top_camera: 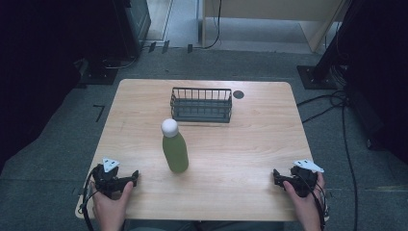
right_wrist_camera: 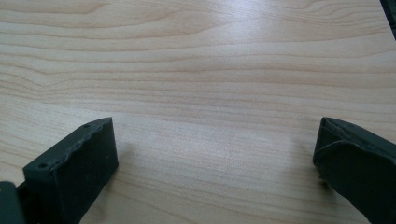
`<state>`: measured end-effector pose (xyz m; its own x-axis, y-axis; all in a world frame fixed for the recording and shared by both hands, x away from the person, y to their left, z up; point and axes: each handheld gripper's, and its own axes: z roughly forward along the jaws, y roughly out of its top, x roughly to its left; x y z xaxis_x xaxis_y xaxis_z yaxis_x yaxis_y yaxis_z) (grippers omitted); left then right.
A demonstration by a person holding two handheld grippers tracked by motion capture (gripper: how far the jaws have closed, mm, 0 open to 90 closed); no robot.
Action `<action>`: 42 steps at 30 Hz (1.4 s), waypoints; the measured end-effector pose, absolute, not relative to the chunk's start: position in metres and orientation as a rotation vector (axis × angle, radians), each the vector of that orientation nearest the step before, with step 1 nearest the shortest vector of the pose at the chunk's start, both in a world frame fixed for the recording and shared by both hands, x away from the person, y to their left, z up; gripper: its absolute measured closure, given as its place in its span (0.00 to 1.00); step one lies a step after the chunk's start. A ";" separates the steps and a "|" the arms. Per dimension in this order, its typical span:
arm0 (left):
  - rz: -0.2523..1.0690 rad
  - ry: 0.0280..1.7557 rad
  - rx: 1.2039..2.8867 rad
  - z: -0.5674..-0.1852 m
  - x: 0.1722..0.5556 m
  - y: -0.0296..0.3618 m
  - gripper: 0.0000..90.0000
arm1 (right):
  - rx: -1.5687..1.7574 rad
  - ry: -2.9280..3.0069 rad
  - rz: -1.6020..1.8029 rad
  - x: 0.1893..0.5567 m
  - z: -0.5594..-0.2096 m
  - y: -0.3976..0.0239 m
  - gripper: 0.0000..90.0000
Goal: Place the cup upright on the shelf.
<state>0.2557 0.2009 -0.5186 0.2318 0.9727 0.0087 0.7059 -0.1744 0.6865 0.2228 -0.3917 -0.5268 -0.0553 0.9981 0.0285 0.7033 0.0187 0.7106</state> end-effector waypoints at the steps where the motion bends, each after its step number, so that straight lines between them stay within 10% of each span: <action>1: 0.620 1.535 1.951 -0.519 0.256 0.201 0.00 | 1.733 1.810 0.784 0.223 -0.527 -0.392 0.00; 42: 0.503 1.182 1.934 -0.471 0.228 0.098 0.00 | 1.710 1.835 0.791 0.225 -0.527 -0.390 0.00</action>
